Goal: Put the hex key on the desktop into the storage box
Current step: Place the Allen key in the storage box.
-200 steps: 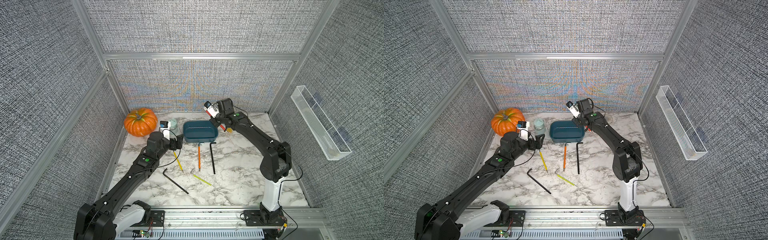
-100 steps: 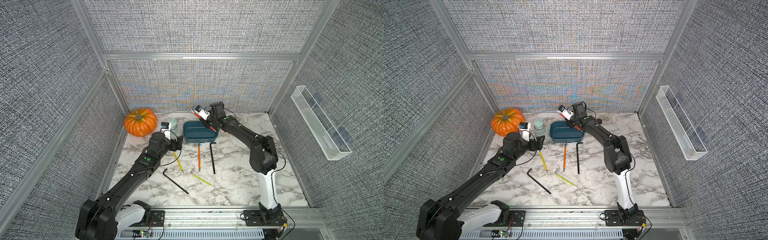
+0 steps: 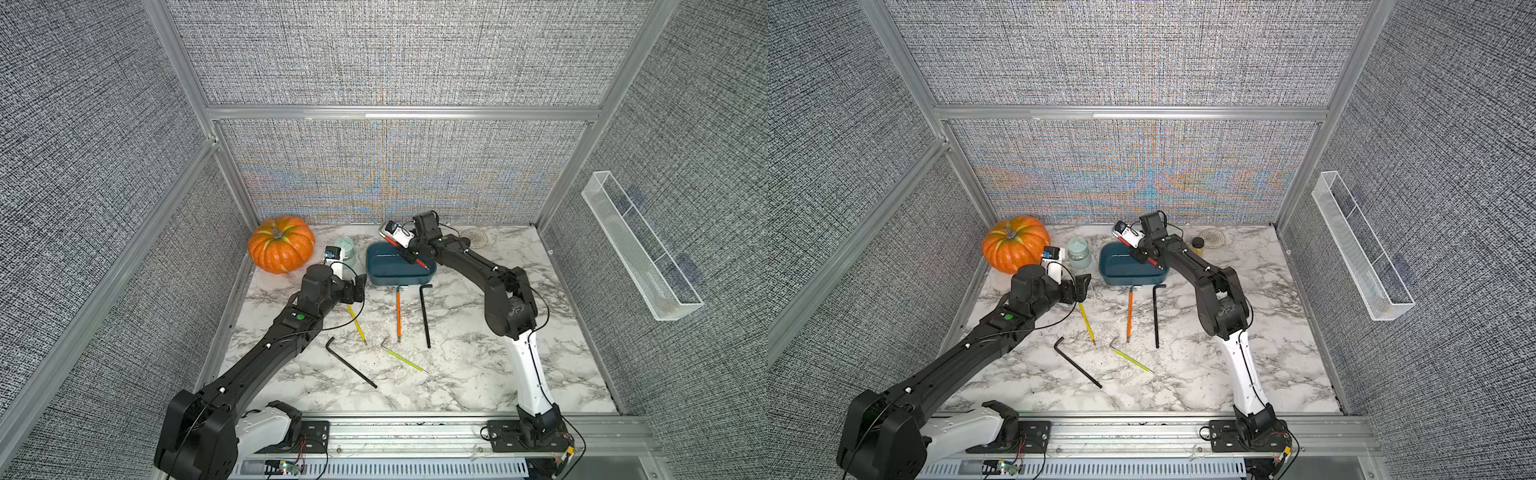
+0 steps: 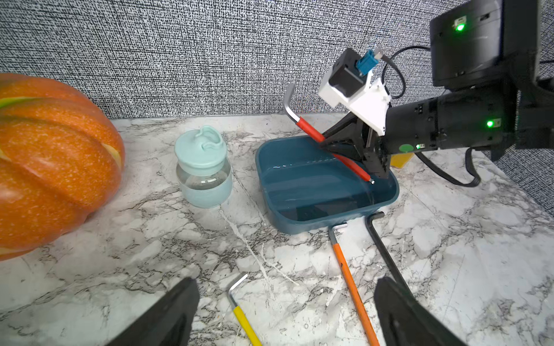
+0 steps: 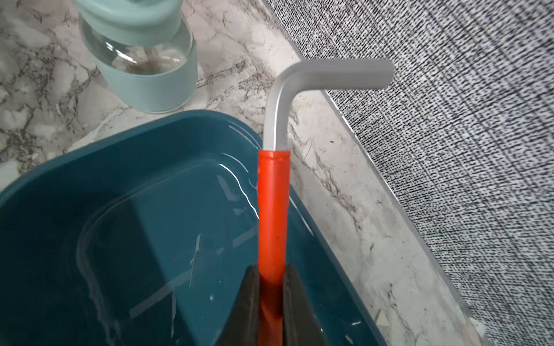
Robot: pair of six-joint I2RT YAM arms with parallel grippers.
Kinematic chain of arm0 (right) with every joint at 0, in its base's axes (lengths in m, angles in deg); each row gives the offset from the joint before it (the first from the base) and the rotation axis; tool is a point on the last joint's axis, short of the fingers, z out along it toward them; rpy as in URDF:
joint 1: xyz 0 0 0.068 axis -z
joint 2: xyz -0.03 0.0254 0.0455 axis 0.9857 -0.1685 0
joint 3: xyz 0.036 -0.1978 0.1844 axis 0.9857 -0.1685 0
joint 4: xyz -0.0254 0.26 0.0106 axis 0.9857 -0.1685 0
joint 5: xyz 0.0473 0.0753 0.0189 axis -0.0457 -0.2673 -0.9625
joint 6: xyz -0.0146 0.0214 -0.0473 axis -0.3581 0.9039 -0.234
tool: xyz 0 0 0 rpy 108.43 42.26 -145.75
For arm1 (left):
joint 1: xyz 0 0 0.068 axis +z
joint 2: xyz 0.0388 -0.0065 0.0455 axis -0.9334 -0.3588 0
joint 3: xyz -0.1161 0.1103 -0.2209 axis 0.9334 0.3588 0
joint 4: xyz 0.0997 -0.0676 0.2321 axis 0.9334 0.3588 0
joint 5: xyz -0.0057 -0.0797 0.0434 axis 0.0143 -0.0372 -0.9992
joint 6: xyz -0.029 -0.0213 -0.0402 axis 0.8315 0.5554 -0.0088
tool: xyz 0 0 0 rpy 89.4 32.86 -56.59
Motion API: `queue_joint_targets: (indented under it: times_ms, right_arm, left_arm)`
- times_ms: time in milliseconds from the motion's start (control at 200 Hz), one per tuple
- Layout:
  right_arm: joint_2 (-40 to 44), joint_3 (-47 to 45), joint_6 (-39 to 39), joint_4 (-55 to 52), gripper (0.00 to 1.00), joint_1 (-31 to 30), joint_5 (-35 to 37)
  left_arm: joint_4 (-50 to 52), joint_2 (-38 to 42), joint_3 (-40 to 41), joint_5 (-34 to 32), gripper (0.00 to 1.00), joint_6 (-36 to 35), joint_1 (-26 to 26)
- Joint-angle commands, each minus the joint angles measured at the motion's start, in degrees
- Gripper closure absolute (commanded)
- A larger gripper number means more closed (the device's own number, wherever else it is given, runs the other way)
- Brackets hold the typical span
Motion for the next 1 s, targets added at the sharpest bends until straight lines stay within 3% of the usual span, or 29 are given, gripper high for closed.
queue_joint_targets:
  times_ms: [0,796,941,996]
  right_arm:
    - [-0.2,0.4,-1.2,0.5,1.00,-0.1,0.1]
    - [-4.1,-1.9,-2.9,-0.3,1.00,-2.1,1.8]
    - [-4.9,-1.5,-2.8,-0.5,0.76,-2.1,1.6]
    - [-5.1,-1.5,-2.6,-0.7,0.72,-2.2,1.3]
  left_arm:
    - [-1.3,-0.8,-0.9,-0.5,0.04,-0.5,0.0]
    - [-0.8,-1.4,-2.1,-1.0,0.04,-0.8,-0.1]
    - [-0.7,-1.1,-2.0,-1.2,0.04,-0.9,0.0]
    - [-0.6,-1.0,-1.9,-1.4,0.04,-0.9,0.0]
